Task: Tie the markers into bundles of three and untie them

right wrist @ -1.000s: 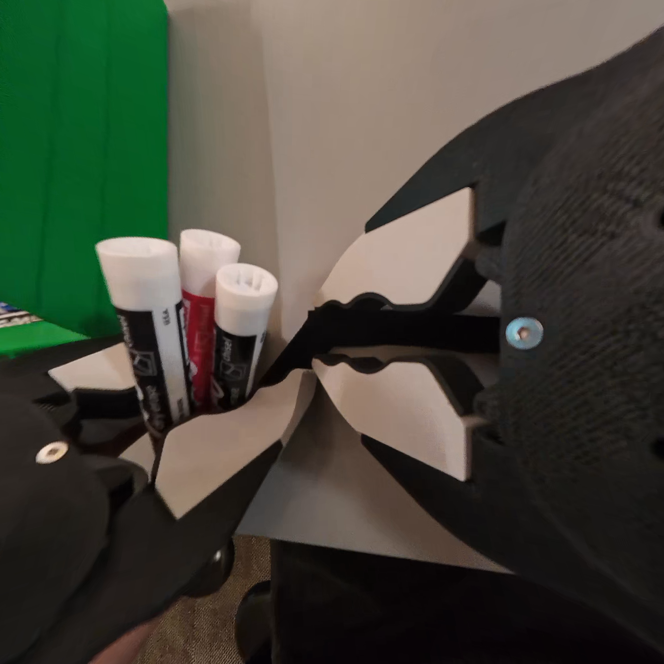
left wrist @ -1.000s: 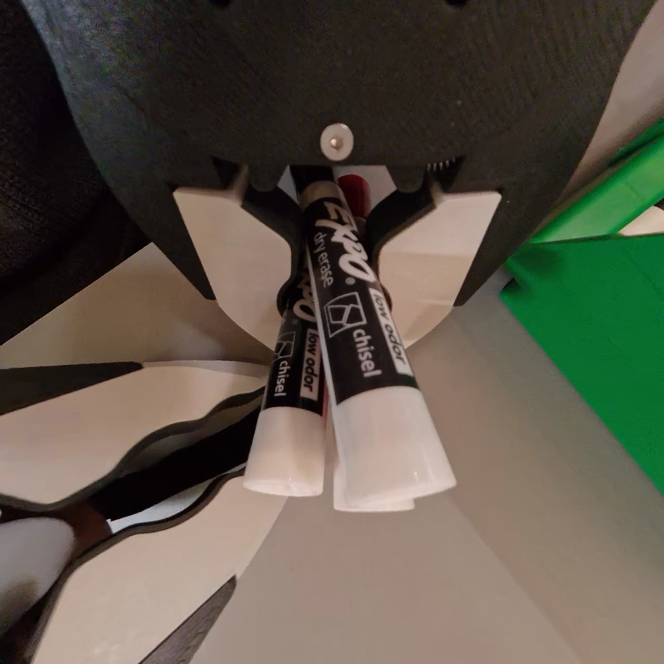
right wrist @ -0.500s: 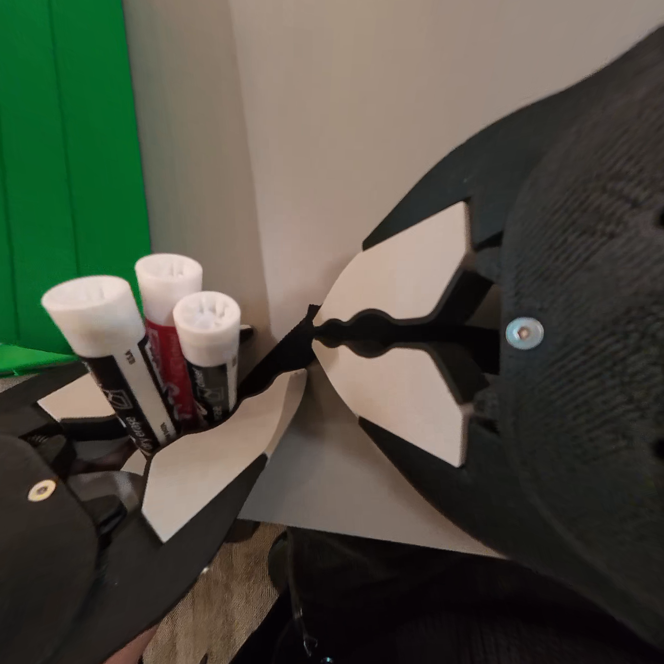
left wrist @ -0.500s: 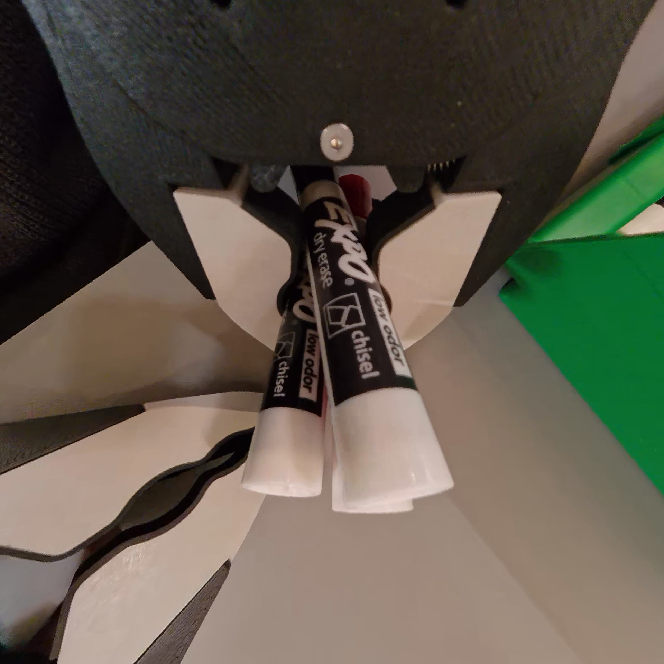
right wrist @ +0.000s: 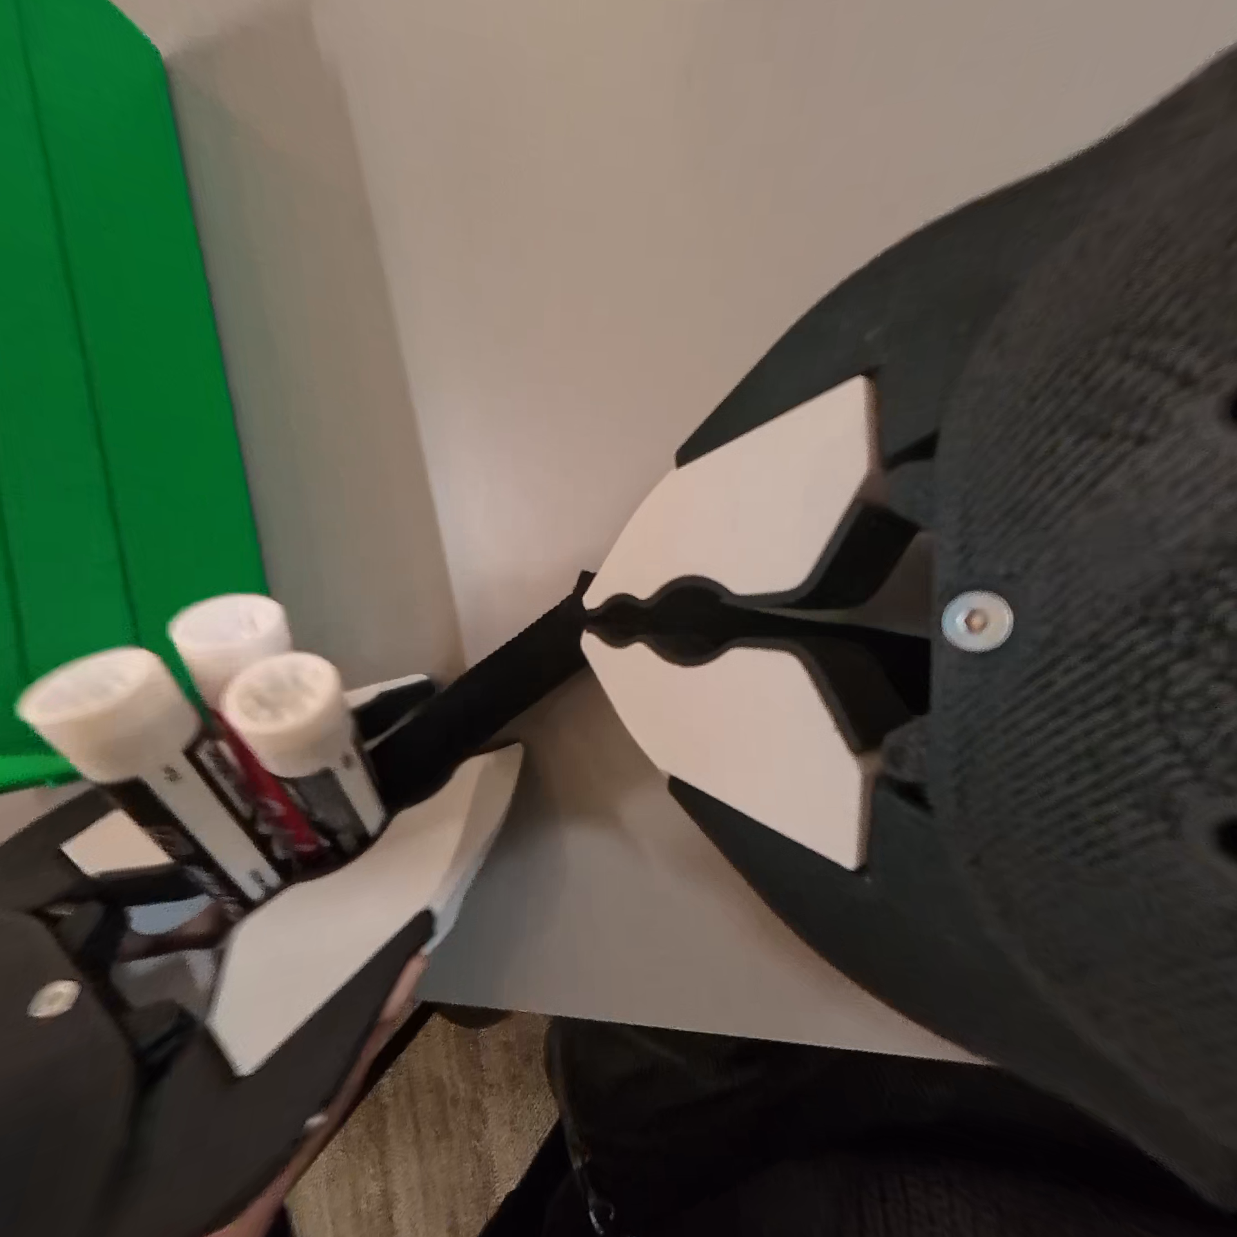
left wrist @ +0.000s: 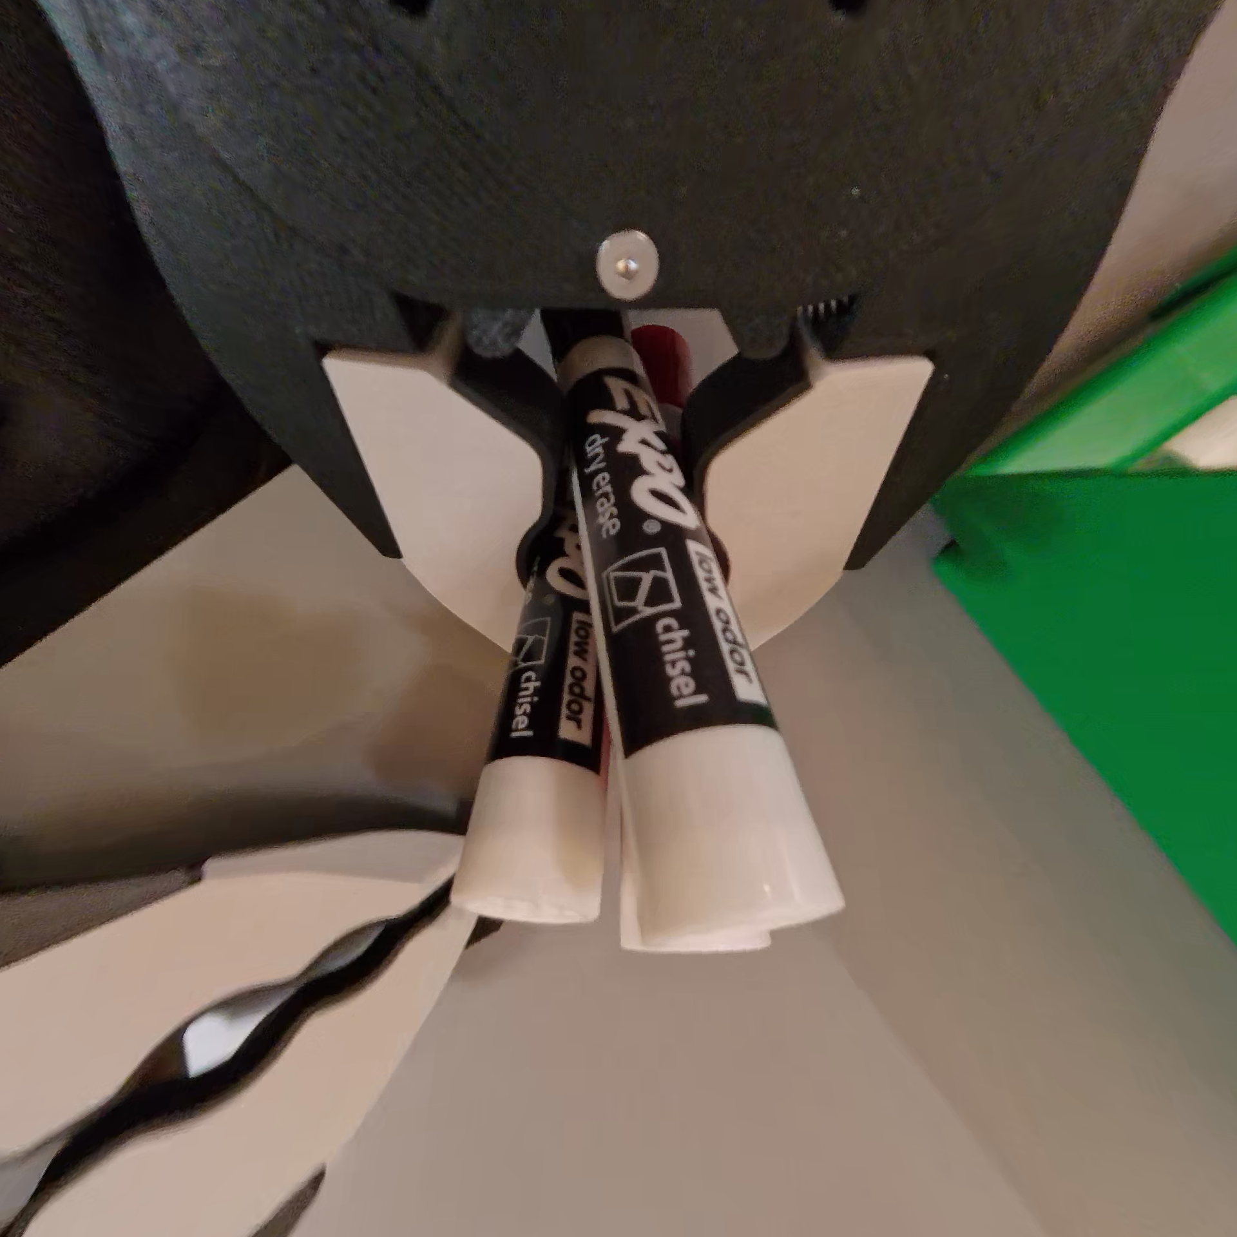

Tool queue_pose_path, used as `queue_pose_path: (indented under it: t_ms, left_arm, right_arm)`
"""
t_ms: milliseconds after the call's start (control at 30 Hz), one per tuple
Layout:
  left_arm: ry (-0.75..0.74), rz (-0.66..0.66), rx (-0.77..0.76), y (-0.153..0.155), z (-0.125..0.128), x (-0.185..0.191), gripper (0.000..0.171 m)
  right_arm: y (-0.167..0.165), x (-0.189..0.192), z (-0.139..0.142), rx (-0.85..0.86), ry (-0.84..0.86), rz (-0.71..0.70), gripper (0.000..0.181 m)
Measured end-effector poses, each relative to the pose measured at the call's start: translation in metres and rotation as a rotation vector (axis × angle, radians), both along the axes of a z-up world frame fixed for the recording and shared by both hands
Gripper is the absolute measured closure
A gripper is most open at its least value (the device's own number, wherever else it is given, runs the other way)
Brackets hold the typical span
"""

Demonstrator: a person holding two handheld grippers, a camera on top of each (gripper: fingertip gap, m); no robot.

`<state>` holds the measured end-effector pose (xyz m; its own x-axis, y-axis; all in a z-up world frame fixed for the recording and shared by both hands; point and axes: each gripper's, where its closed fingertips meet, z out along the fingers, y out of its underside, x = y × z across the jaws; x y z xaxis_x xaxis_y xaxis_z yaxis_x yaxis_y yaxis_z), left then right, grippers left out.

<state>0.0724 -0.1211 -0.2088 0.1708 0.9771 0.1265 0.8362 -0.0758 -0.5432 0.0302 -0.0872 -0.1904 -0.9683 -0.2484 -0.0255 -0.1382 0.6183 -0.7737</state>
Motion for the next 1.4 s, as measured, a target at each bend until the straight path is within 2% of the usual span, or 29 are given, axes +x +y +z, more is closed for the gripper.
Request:
queue_pose_path:
  t_ms: [133,233,333,433,533,733,900,1167,1400]
  left_arm:
    - [0.08,0.051,0.196,-0.001,0.031,0.001,0.13]
    - [0.121,0.079,0.183,-0.01,0.042,-0.002,0.13]
    - [0.09,0.052,0.15,-0.001,0.028,-0.007,0.131]
    - [0.033,0.005,0.005,0.003,0.006,-0.008,0.13]
    - [0.024,-0.023,-0.095,0.003,0.001,-0.011,0.13]
    - [0.001,-0.043,-0.089,0.003,-0.002,-0.007,0.127]
    - [0.002,-0.034,-0.152,0.003,-0.003,-0.005,0.126]
    - [0.004,-0.008,-0.123,0.003,-0.004,-0.003,0.125]
    - [0.011,-0.002,-0.129,0.002,-0.004,-0.005,0.125]
  right_arm:
    - [0.001,0.006,-0.01,0.037,0.106,0.056,0.179]
    - [-0.003,0.012,-0.011,0.028,0.157,0.086,0.179]
    - [-0.005,0.018,-0.01,0.02,0.168,0.107,0.179]
    - [-0.005,0.021,-0.01,0.013,0.175,0.119,0.179]
    - [-0.004,0.023,-0.009,0.007,0.173,0.133,0.179]
    - [-0.004,0.023,-0.008,0.001,0.172,0.132,0.179]
    - [-0.004,0.021,-0.002,-0.02,0.113,0.103,0.179]
    - [-0.004,0.003,-0.001,0.001,0.036,-0.034,0.181]
    - [-0.002,-0.01,0.0,0.02,-0.101,-0.159,0.181]
